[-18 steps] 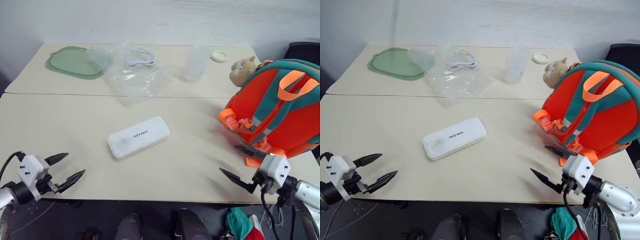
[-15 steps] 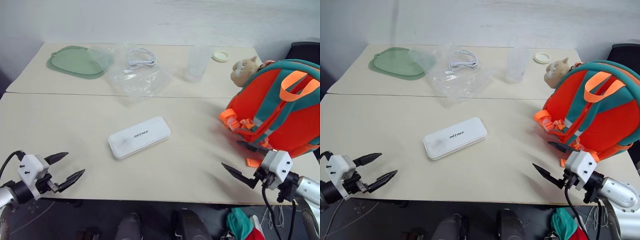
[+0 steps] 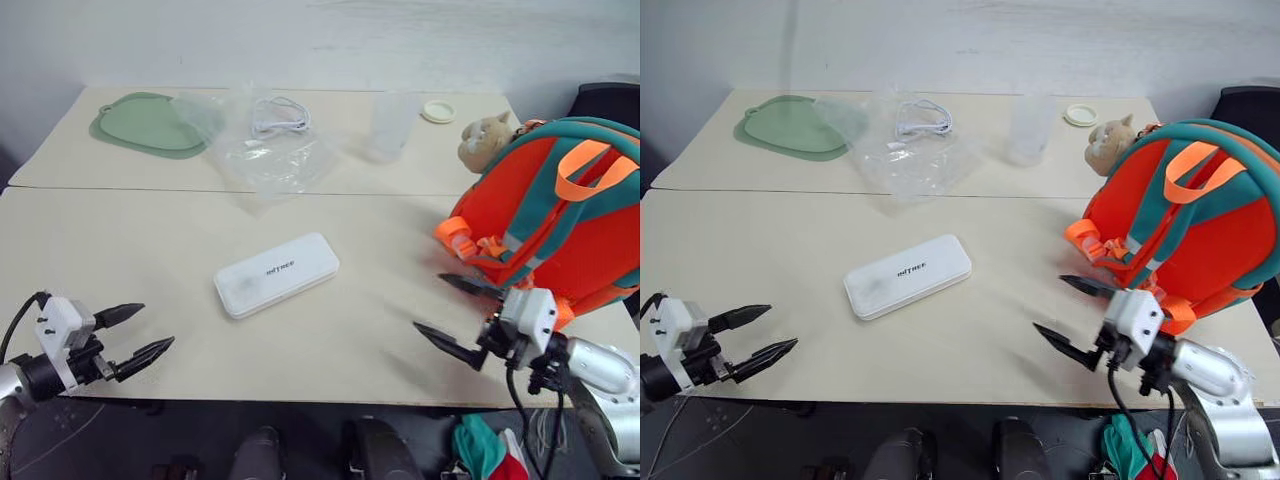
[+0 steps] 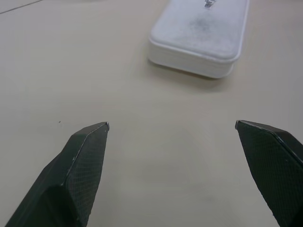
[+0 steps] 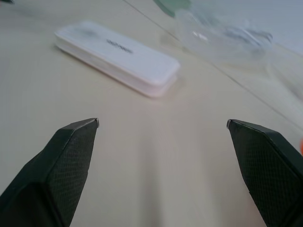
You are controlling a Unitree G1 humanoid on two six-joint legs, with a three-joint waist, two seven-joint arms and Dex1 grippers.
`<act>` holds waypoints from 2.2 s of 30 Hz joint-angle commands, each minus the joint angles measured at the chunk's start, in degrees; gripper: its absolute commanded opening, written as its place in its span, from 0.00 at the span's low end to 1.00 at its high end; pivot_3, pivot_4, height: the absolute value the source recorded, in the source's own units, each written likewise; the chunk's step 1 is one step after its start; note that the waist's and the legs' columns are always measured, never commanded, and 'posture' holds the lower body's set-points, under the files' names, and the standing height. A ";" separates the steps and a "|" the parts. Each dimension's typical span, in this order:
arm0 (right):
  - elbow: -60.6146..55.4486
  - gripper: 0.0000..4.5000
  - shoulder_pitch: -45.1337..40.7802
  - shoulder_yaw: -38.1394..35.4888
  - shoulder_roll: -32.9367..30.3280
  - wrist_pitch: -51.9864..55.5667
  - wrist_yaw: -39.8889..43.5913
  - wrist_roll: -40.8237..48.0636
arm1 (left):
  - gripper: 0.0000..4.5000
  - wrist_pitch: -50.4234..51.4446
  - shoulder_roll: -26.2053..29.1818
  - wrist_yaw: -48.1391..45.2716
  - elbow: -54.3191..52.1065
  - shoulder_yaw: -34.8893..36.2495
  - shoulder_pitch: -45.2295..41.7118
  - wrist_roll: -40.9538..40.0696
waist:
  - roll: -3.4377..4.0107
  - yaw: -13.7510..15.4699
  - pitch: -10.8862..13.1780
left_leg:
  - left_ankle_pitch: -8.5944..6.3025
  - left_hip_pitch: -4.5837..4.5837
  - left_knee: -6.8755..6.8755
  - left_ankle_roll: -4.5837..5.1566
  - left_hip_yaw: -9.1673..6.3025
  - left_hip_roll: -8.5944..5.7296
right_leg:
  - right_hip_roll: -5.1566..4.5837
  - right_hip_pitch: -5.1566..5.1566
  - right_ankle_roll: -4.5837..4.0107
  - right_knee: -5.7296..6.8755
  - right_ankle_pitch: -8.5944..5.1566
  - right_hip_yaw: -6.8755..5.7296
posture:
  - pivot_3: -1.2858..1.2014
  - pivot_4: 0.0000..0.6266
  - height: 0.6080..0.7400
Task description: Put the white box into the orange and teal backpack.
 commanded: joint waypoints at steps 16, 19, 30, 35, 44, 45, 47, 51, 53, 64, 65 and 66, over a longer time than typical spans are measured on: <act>35.71 0.00 -38.93 25.46 17.28 7.23 -25.68 -29.57 | 0.01 9.53 -0.86 8.25 -1.24 -9.05 -8.66 4.11 | 0.00 -1.10 0.00 | 0.15 -0.21 0.06 -0.27 0.08 -0.04 | -0.03 -0.22 -0.06 0.10 -0.03 -0.02 | 0.52 0.24 1.00; 44.34 0.00 -42.38 25.74 21.31 4.72 -25.32 -30.18 | 0.01 11.29 -3.54 10.00 -3.45 -10.13 -9.50 2.89 | -0.01 -1.55 0.00 | 0.19 -0.18 0.06 -0.33 0.06 -0.02 | -0.01 -0.21 -0.06 0.16 -0.03 -0.04 | 0.52 0.24 1.00; 47.20 0.00 -41.64 23.82 23.40 -3.58 -15.09 -26.67 | 0.01 17.48 -5.94 14.23 -4.70 -14.23 -14.13 3.09 | -0.01 -1.57 0.00 | 0.21 -0.18 0.04 -0.35 0.03 0.00 | 0.02 -0.18 -0.04 0.26 -0.02 -0.05 | 0.52 0.24 1.00; 38.98 0.00 -37.06 23.26 20.95 -1.13 -9.72 -24.20 | 0.01 16.24 -6.55 14.13 -2.43 -16.02 -17.19 4.08 | -0.01 -1.28 -0.01 | 0.20 -0.19 0.06 -0.34 0.02 -0.02 | 0.00 -0.15 -0.03 0.22 -0.01 -0.05 | 0.52 0.24 1.00; 22.16 0.00 -27.76 23.63 13.76 8.03 -0.19 -19.43 | 0.01 13.87 -5.31 9.88 4.38 -22.84 -24.97 8.37 | -0.01 -1.08 -0.01 | 0.20 -0.15 0.04 -0.34 0.00 -0.03 | 0.00 -0.13 -0.03 0.14 -0.01 -0.06 | 0.52 0.24 1.00; 20.98 0.00 -27.14 23.46 13.04 9.00 -0.02 -19.41 | 0.01 13.65 -5.45 9.53 5.03 -23.60 -25.93 8.78 | -0.01 -0.99 -0.01 | 0.19 -0.14 0.04 -0.33 0.01 -0.04 | -0.01 -0.13 -0.03 0.14 -0.01 -0.06 | 0.52 0.24 1.00; 18.79 0.00 -25.99 22.83 11.56 11.34 -0.28 -19.74 | 0.01 13.48 -5.96 8.99 6.13 -25.40 -28.22 9.66 | -0.01 -0.92 -0.01 | 0.19 -0.13 0.05 -0.33 0.01 -0.02 | 0.00 -0.13 -0.03 0.14 -0.01 -0.06 | 0.52 0.24 1.00; 16.46 0.00 -24.02 21.88 9.73 13.37 -1.62 -20.91 | 0.01 14.93 -6.91 9.93 6.13 -26.05 -30.22 9.89 | -0.02 -0.34 -0.01 | 0.20 -0.13 0.05 -0.34 0.01 -0.04 | 0.00 -0.12 -0.03 0.14 -0.01 -0.06 | 0.52 0.24 1.00; 15.66 0.00 -23.35 21.43 9.01 13.81 -2.58 -21.58 | 0.01 16.79 -6.76 10.22 5.29 -25.38 -30.43 9.22 | -0.02 -0.16 -0.01 | 0.20 -0.13 0.06 -0.33 0.03 -0.04 | 0.00 -0.12 -0.03 0.13 -0.01 -0.05 | 0.52 0.24 1.00; 12.52 0.00 -22.15 20.17 6.50 16.22 -3.15 -20.53 | 0.70 53.57 6.19 3.92 12.34 -20.25 -40.31 -5.13 | -0.08 0.20 0.01 | 0.21 -0.14 0.09 -0.33 -0.03 -0.05 | 0.02 -0.12 -0.03 0.14 -0.02 -0.08 | 0.52 0.24 1.00; 12.52 0.00 -22.19 20.31 6.62 16.26 -3.28 -20.59 | 0.76 58.42 6.19 3.42 15.58 -21.87 -44.04 -5.95 | -0.09 0.30 0.01 | 0.22 -0.17 0.11 -0.32 -0.09 -0.06 | 0.02 -0.12 -0.03 0.12 -0.02 -0.12 | 0.52 0.24 1.00; 12.48 0.00 -22.19 20.43 6.74 16.31 -3.38 -20.62 | 0.84 61.33 5.75 3.26 18.52 -23.89 -47.48 -5.76 | -0.10 0.42 0.01 | 0.22 -0.16 0.14 -0.32 -0.09 -0.10 | -0.01 -0.09 -0.03 0.15 -0.02 -0.11 | 0.52 0.24 1.00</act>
